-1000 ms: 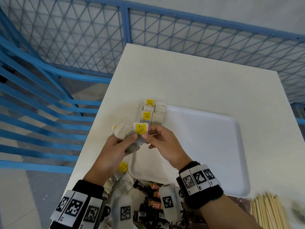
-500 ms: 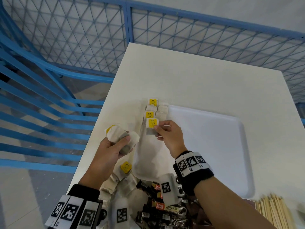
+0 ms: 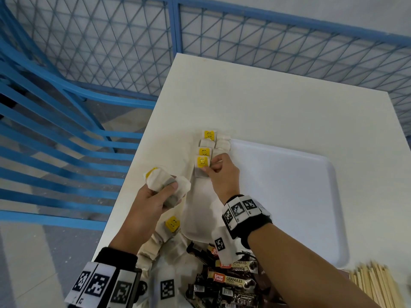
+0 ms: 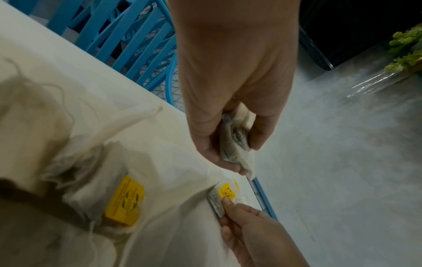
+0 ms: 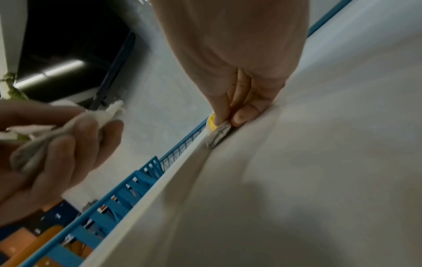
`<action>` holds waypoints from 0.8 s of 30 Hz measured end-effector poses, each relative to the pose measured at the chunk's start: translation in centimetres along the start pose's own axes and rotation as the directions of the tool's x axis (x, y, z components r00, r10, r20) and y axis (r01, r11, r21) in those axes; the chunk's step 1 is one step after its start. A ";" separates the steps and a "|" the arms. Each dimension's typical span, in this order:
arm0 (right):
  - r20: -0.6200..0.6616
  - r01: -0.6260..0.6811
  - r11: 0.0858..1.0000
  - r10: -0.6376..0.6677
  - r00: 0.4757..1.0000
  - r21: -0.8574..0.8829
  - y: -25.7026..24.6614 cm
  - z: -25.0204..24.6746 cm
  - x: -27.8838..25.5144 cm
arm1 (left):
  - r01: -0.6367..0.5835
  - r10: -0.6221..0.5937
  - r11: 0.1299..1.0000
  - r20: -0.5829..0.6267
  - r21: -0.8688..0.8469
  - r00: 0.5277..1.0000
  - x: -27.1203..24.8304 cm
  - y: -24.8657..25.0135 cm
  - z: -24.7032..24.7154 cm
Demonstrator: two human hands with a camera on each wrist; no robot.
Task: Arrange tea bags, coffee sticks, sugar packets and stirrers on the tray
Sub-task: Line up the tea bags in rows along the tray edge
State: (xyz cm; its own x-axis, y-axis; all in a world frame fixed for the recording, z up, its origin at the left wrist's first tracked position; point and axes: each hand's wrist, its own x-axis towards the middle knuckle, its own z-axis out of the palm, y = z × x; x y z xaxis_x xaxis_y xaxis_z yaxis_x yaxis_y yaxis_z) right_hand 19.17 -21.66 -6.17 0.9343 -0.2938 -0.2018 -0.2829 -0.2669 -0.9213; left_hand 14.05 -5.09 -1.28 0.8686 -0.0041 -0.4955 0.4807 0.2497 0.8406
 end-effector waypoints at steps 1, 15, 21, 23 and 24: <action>0.006 0.017 1.000 -0.017 1.000 -0.017 0.0 0.0 0.0 | 0.002 -0.002 1.000 0.001 0.005 1.000 0.0 0.0 0.0; 0.159 0.034 0.997 -0.022 0.987 -0.075 -2.9 -1.9 -1.8 | 0.028 -0.028 1.000 0.019 -0.012 0.999 0.0 0.5 1.6; 0.438 0.008 0.999 0.008 0.899 -0.035 -3.8 -3.0 -4.4 | 0.025 -0.023 0.999 0.059 -0.042 0.998 -0.2 0.7 2.0; 0.409 0.028 1.000 -0.022 0.912 -0.009 -3.5 -3.1 -4.5 | 0.028 -0.024 0.998 0.072 -0.064 0.997 -0.3 0.7 2.1; 0.391 0.020 1.000 -0.023 0.920 0.012 -3.4 -3.2 -4.5 | 0.025 -0.020 0.998 0.073 -0.066 0.997 -0.3 0.6 2.2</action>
State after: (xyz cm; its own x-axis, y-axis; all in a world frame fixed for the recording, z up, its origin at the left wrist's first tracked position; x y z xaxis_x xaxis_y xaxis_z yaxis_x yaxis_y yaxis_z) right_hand 15.26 -22.42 -1.09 0.9510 0.0946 -0.2942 -0.2614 -0.2618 -0.9291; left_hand 14.35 -7.05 -0.10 0.8653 -0.0797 -0.4948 0.4931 0.3124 0.8119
